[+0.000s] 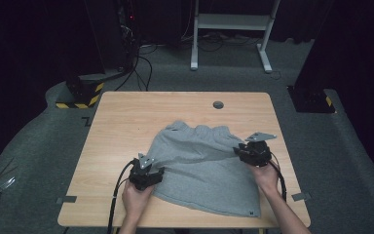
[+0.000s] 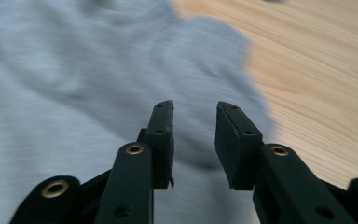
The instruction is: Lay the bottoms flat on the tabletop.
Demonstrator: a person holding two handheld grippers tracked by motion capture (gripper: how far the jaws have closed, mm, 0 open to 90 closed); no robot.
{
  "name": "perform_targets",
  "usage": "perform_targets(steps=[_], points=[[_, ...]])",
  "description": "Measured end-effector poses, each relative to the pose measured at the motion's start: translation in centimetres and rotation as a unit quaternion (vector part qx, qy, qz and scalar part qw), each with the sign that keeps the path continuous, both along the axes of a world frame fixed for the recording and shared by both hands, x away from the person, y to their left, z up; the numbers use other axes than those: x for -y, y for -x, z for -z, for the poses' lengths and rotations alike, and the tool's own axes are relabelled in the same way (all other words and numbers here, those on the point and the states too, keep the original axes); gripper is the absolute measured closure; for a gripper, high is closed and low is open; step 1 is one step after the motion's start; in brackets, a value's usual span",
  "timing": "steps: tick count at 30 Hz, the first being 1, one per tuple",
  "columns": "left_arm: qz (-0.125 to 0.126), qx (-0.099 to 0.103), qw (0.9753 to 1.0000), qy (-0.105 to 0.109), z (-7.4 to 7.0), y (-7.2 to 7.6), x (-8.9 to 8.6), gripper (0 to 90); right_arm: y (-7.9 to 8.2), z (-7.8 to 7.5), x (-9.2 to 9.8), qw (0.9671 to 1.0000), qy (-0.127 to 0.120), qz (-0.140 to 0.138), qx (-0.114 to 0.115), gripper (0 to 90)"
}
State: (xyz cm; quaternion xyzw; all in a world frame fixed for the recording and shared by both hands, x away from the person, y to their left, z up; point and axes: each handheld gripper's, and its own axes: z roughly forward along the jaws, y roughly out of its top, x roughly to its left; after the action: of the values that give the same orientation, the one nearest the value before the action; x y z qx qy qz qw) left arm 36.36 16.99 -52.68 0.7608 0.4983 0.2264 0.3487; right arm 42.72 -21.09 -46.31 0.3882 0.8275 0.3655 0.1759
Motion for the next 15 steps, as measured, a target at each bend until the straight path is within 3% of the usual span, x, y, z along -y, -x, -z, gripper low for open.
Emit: perform_targets(steps=[2,3,4,7,8,9,10,11,12,15], points=[[0.000,-0.001,1.0000,0.000,0.0,0.0,0.0,35.4,1.1,0.6,-2.7,0.9986,0.012,-0.050,-0.008,63.1],[0.000,-0.001,1.0000,0.000,0.0,0.0,0.0,35.4,1.1,0.6,-2.7,0.9986,0.012,-0.050,-0.008,63.1],[0.001,0.000,1.0000,-0.001,0.0,0.0,0.0,35.3,1.3,1.6,-4.7,0.9968,0.022,-0.074,-0.022,60.4],[0.000,-0.001,1.0000,0.002,0.0,0.0,0.0,35.4,1.0,3.1,-7.0,0.9947,0.032,-0.086,-0.045,56.7],[0.000,-0.001,1.0000,0.002,0.0,0.0,0.0,35.4,1.0,3.1,-7.0,0.9947,0.032,-0.086,-0.045,56.7],[-0.001,0.001,1.0000,0.004,0.0,0.0,-0.1,35.4,0.8,3.6,-7.5,0.9936,0.029,-0.091,-0.061,55.4],[0.000,0.000,1.0000,0.005,0.0,-0.1,-0.1,35.8,0.6,4.4,-8.4,0.9921,0.041,-0.095,-0.071,54.2],[-0.004,-0.001,0.9999,0.009,0.0,0.0,-0.1,35.8,0.6,4.4,-8.4,0.9921,0.041,-0.095,-0.071,54.2],[-0.007,-0.003,0.9999,0.014,0.0,-0.1,-0.2,35.7,1.0,4.7,-8.9,0.9929,0.058,-0.092,-0.047,56.0],[-0.007,-0.012,0.9996,0.025,-0.2,-0.3,-0.3,35.6,1.2,4.7,-8.6,0.9917,0.060,-0.106,-0.040,61.4]])
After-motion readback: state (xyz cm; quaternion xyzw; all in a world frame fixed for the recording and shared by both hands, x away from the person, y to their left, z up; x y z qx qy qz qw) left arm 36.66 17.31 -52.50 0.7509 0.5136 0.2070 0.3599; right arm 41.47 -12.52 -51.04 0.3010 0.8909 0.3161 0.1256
